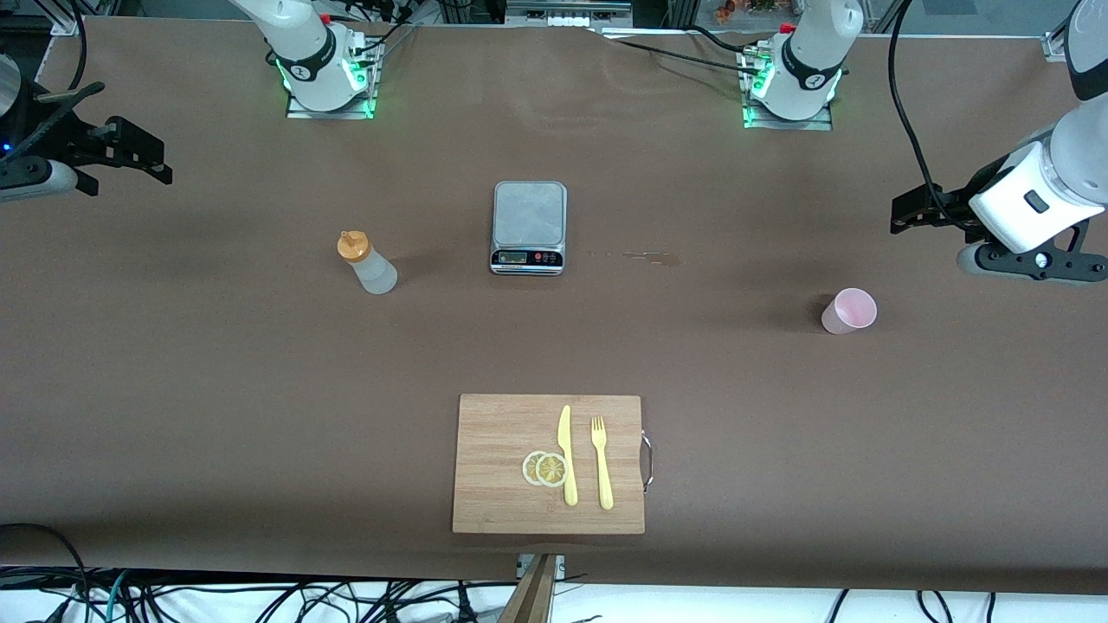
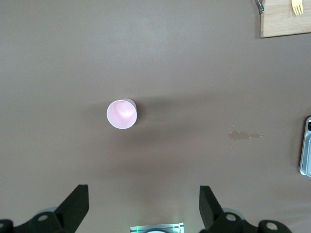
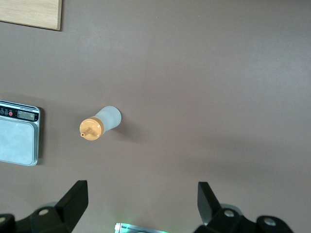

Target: Add sauce to pink cup with both arms

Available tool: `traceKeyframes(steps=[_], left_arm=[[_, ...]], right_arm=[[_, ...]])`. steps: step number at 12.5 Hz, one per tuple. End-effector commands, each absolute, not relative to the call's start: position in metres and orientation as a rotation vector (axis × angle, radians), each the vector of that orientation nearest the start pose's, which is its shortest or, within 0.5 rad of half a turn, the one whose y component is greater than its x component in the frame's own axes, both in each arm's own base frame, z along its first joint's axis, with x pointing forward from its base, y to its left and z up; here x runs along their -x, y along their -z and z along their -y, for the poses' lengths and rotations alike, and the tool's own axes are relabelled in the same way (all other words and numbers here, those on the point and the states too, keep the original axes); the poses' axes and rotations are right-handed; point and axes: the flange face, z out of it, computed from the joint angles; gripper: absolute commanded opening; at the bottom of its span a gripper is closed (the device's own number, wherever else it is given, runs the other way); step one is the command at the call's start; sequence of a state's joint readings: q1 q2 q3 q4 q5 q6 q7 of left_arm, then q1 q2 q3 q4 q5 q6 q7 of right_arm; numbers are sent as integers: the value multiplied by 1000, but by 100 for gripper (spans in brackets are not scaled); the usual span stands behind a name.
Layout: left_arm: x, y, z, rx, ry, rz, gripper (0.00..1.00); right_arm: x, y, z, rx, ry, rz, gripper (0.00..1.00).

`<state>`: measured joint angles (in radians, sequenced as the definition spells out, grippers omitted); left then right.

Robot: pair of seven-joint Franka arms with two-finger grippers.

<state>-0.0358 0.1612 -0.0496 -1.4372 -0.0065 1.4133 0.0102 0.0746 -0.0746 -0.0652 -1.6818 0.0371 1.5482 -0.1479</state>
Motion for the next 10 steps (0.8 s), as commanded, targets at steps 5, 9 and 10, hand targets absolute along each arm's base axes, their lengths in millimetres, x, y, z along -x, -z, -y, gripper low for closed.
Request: traceKeyframes(steps=[5, 9, 10], left_arm=[[-588, -584, 48, 3112, -296, -154, 100], [-593, -574, 42, 3116, -321, -138, 100], [-593, -572, 38, 3117, -329, -131, 100]], right_arm=[[-527, -617, -9, 3088, -91, 219, 100], [-527, -617, -9, 3088, -91, 219, 100], [-527, -617, -9, 3088, -91, 219, 100]])
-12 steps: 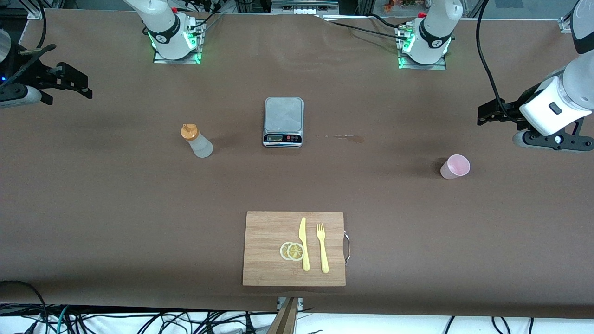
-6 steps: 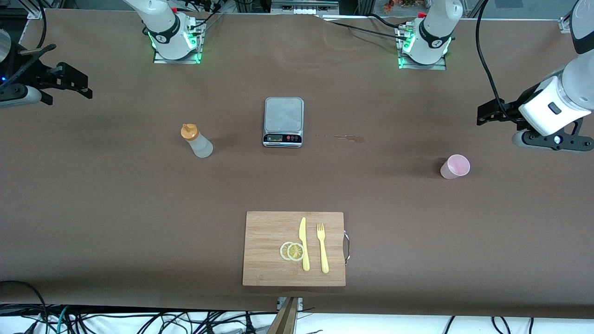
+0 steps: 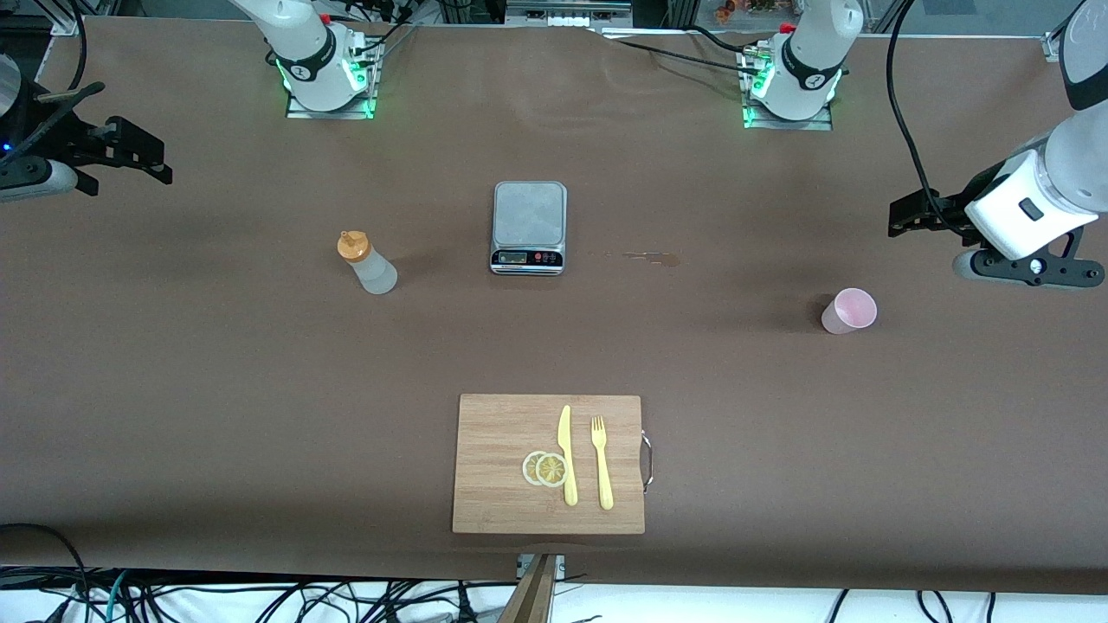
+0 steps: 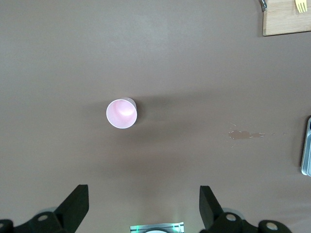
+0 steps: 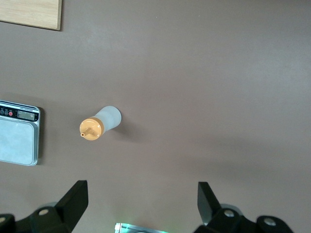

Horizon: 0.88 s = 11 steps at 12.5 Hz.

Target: Add sauce to pink cup with both arms

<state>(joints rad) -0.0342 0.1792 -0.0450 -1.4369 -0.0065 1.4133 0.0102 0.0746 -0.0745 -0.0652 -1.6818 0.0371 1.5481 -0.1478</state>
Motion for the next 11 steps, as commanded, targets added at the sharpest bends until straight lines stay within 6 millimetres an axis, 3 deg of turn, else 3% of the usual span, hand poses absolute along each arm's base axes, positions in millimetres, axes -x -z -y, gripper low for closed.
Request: traceKeyframes(steps=[1, 3, 6, 8, 11], left_arm=[[-597, -564, 32, 3120, -351, -119, 100], [-602, -549, 34, 3114, -391, -138, 100], [-618, -495, 30, 3088, -509, -176, 100], [-622, -473, 17, 3068, -507, -199, 100], [-620, -421, -10, 3069, -467, -232, 100]], right_arm=[[-527, -617, -10, 3088, -91, 222, 100], [-527, -617, -9, 3088, -91, 219, 100], [-527, -617, -9, 3088, -89, 219, 100], [-527, -617, -9, 3088, -89, 215, 100], [-527, -617, -9, 3088, -89, 217, 100]])
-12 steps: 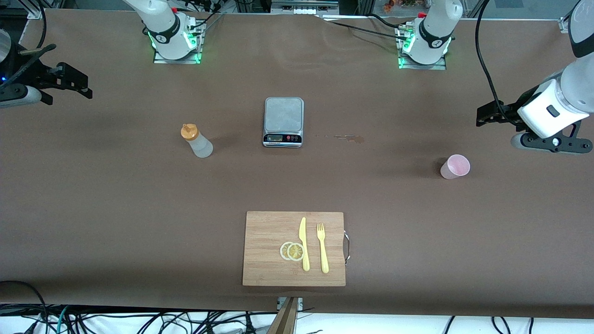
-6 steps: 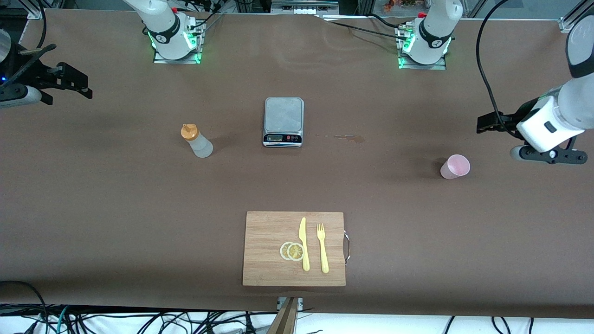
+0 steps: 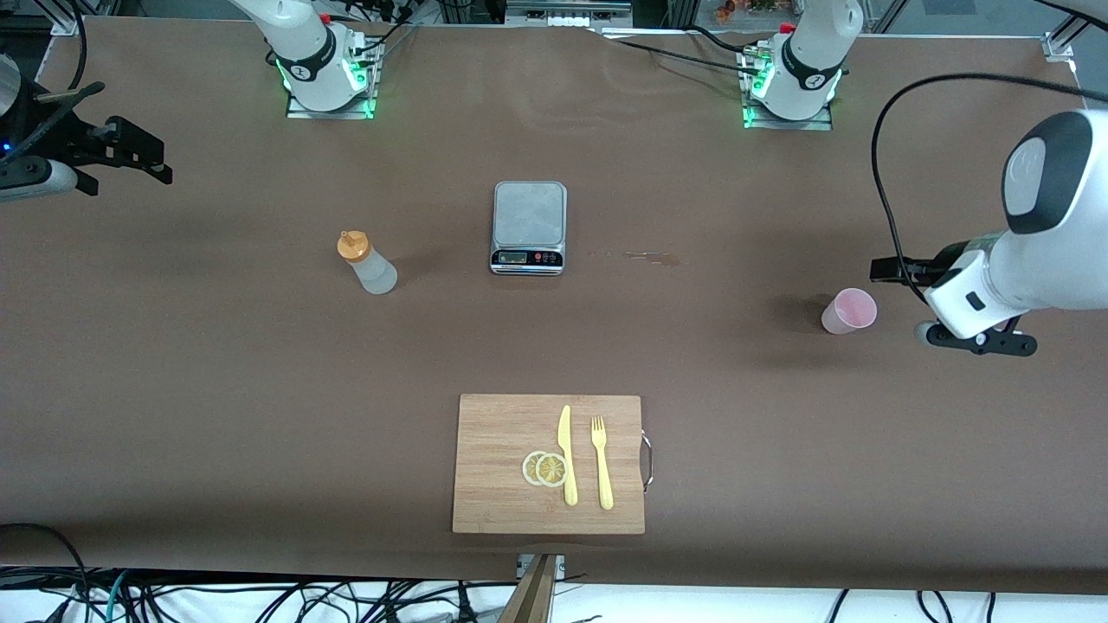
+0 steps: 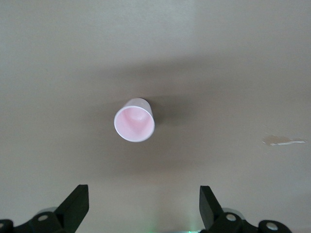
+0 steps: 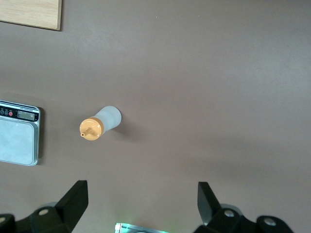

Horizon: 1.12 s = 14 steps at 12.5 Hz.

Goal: Add sauce to pink cup with both arms
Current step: 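Reach the left gripper to the pink cup and grasp it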

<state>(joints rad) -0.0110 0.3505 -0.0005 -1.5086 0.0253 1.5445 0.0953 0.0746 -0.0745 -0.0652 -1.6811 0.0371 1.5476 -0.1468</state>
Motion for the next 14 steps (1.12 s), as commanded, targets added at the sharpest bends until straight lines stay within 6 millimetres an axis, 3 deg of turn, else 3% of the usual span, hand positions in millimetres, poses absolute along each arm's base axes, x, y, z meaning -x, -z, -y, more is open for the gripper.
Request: traceKeyframes(steps=[1, 6, 11, 14], left_arm=[[-619, -404, -19, 3070, -444, -220, 100], [-587, -298, -50, 3093, -326, -295, 99], [-560, -255, -63, 3101, -281, -278, 98], [-552, -245, -72, 3100, -260, -252, 93]], right_arm=[[-527, -617, -9, 3088, -91, 219, 100], [-527, -617, -9, 3087, -91, 222, 100], [-527, -616, -8, 3087, -96, 224, 100], [-527, -616, -8, 3087, -96, 224, 100]])
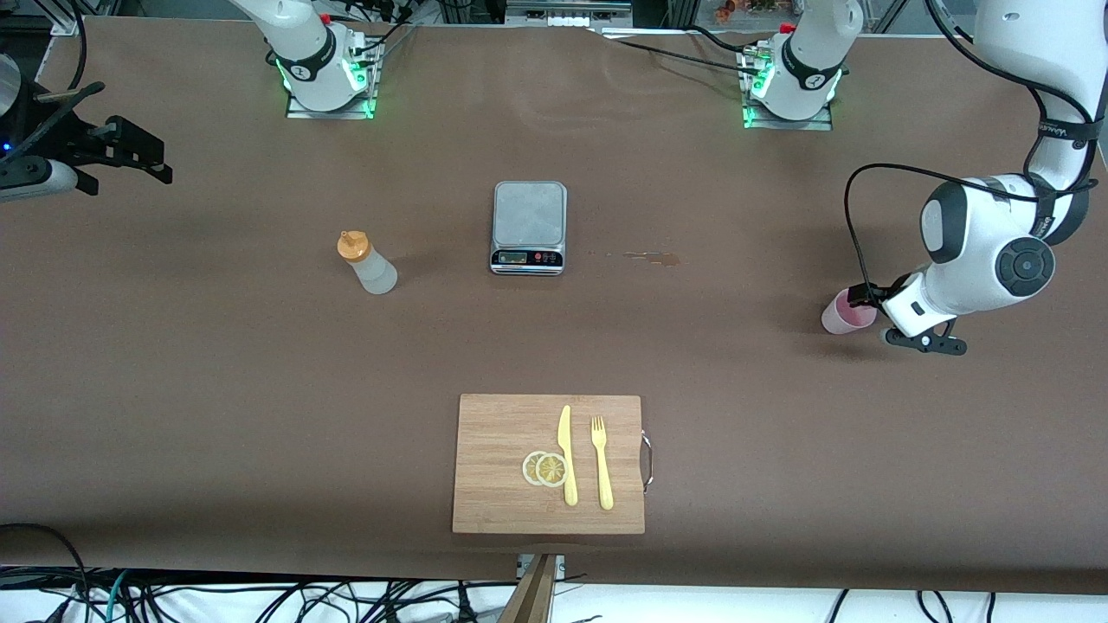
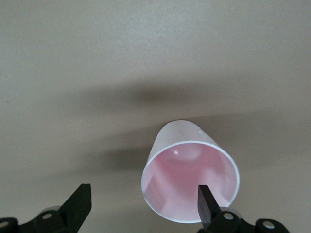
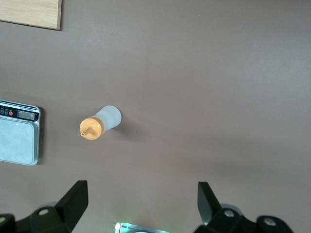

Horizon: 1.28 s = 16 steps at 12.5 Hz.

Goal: Add sauce to pink cup with both arms
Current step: 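Reach the left gripper to the pink cup and grasp it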

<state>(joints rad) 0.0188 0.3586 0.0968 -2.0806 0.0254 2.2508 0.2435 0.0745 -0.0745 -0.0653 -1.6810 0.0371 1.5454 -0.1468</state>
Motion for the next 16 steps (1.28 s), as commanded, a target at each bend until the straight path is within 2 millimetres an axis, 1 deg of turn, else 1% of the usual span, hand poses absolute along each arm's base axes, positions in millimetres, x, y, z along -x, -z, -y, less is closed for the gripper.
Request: traceKeyframes(steps=[1, 2, 3, 5, 6, 7, 9, 10, 11, 12, 13, 14, 15, 16], left_arm=[[-548, -240, -71, 3101, -260, -253, 84], [-548, -239, -69, 3133, -250, -207, 68], [-548, -238, -67, 3158, -249, -172, 50], [-548, -237, -66, 3160, -253, -158, 23], [-548, -237, -64, 3158, -256, -162, 9], [-549, -237, -63, 3159, -256, -163, 0], [-552, -242, -63, 3159, -242, -164, 0], [-555, -248, -61, 3159, -225, -167, 0], [-565, -262, -56, 3161, -210, -179, 0], [-571, -276, -40, 3178, -212, -198, 0], [-579, -288, -14, 3211, -207, -201, 0], [-583, -301, 15, 3234, -210, -184, 0], [-585, -312, 50, 3233, -215, -165, 0], [-585, -323, 88, 3229, -219, -142, 0]], right_arm=[[-527, -616, -8, 3087, -96, 222, 100], [-527, -616, -8, 3087, -96, 219, 100], [-527, -616, -8, 3087, -93, 222, 100], [-527, -615, -8, 3086, -95, 236, 100], [-531, -612, -7, 3084, -102, 235, 100], [-532, -612, -7, 3078, -101, 235, 100], [-534, -607, -7, 3077, -115, 237, 100], [-533, -608, -8, 3076, -115, 237, 100], [-530, -612, -7, 3071, -115, 233, 100], [-526, -610, -8, 3063, -165, 234, 100], [-523, -600, -16, 3050, -257, 255, 100], [-512, -607, -18, 3007, -336, 252, 100], [-507, -619, -22, 2957, -334, 291, 100], [-501, -633, -25, 2937, -353, 383, 100]])
